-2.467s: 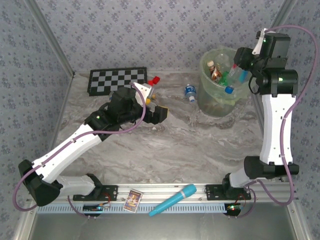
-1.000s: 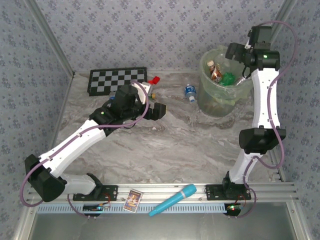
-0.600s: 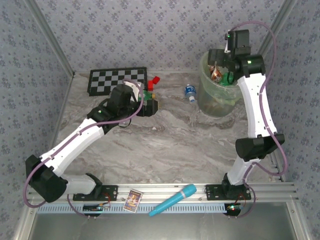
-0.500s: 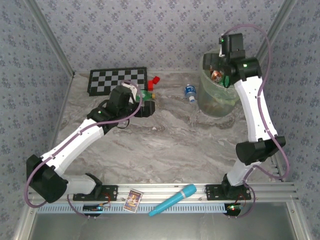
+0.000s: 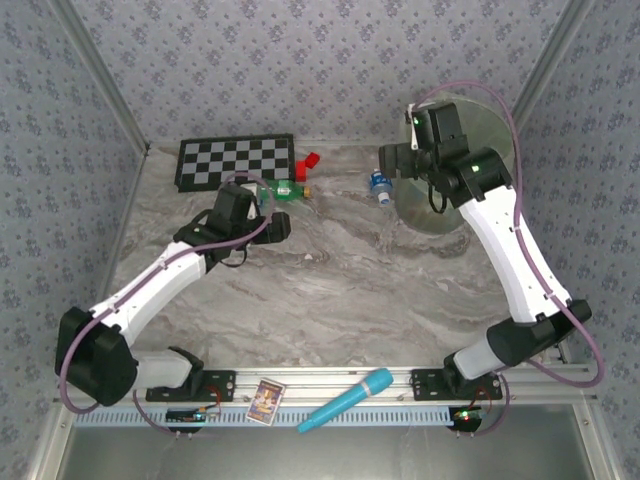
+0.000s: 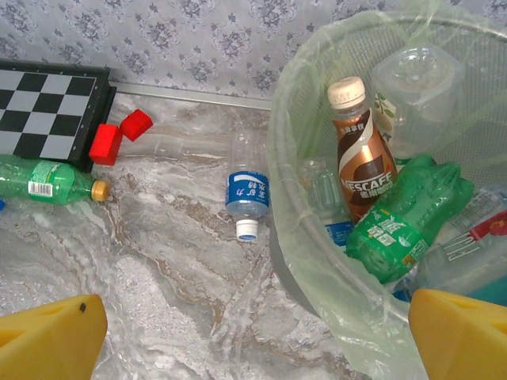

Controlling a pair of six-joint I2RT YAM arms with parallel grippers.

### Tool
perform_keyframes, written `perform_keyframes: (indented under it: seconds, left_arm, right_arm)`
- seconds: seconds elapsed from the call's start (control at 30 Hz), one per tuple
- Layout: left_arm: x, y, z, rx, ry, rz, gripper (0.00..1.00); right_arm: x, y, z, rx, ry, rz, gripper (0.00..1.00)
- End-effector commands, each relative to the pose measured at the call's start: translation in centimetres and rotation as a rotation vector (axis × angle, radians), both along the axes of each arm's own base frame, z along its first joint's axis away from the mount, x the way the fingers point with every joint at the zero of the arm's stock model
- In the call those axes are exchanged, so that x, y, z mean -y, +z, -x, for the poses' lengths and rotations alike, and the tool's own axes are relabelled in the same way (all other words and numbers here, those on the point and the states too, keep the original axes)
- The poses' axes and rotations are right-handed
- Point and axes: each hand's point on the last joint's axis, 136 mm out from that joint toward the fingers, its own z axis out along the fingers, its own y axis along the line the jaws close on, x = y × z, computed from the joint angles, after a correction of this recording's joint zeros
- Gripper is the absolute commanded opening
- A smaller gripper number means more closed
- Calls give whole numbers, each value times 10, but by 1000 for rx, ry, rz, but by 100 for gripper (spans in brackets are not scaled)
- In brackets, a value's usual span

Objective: Put the plastic bottles in the bin

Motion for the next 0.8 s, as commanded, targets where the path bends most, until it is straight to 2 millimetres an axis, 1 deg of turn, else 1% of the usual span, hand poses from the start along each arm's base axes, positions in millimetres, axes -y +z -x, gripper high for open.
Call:
perform_keyframes:
  seconds: [0.0,0.1,0.2,0.3,0.37,0.47,0.53,0.63,0.67,0.73,0.77]
  left_arm:
    - [-10,-5,-10,-42,70,-20,100]
    - [-25,-17,-14,-119,139,-44,100]
    - [-41,-29,-20,-193,212,-38,99]
    - [-53,-35,-30,-218,236,-79,98]
    - [-62,-41,-37,-238,254,-115,98]
    - [-70,-52,-47,-299,268,-108,96]
    - [-68,-57,-54,-321,258,-103,94]
    - [-65,-62,-69,-324,235,-123,87]
    - [-67,-66,-69,-349,235,-147,86]
    - [-68,-70,-75,-363,230,-172,84]
    - [-66,-72,-79,-370,221,-181,83]
  right_arm:
    - [-8,2,1,42,46,-34,100]
    - [-20,-2,-1,58,95,-79,99]
    - [-35,-3,2,62,159,-115,100]
    - [-51,-6,7,63,219,-173,100]
    - [-57,-9,10,66,241,-204,100]
    - [-58,-11,17,65,259,-225,100]
    - [-57,-11,22,63,274,-229,100]
    - [-52,-8,28,78,277,-228,100]
    - [-50,-6,30,90,275,-232,100]
    - [-46,-2,32,110,267,-247,100]
    - [-44,-4,34,108,262,-253,100]
